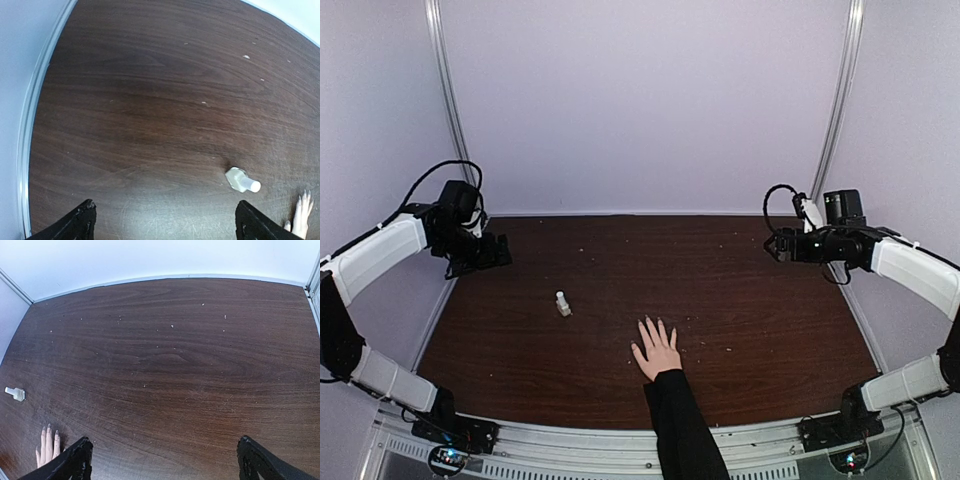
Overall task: Paint the nails
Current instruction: Pick up the nail polish bottle from the center of the board.
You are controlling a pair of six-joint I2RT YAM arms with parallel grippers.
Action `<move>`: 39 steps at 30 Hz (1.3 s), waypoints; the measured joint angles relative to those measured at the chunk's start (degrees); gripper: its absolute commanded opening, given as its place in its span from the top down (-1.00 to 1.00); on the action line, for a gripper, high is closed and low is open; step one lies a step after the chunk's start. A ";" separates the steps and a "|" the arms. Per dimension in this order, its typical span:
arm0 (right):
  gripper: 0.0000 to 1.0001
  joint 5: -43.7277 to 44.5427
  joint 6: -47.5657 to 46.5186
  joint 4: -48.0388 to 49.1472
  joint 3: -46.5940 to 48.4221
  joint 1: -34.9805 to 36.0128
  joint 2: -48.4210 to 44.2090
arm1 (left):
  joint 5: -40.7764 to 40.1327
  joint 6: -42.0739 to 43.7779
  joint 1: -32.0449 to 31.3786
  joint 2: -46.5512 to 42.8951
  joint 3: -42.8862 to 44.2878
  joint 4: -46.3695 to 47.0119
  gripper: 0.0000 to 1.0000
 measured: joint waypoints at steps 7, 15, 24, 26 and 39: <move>-1.00 -2.40 -1.20 -0.02 0.31 0.24 0.46 | 2.69 6.12 -5.68 0.48 4.72 -1.77 -0.95; -1.00 -4.96 -2.32 -0.17 0.31 3.10 1.73 | 7.13 12.66 -12.72 3.26 9.97 -5.68 -0.95; -1.00 -6.51 -2.49 -0.13 0.31 6.27 2.67 | 8.81 17.29 -17.64 10.58 13.49 -10.10 -0.79; -1.00 -6.58 -2.51 -0.13 0.31 6.54 2.78 | 8.83 18.03 -18.27 12.26 13.86 -10.60 -0.69; -1.00 -6.88 -2.71 0.07 0.28 6.88 3.63 | 7.74 19.65 -19.39 22.93 16.70 -12.22 -0.09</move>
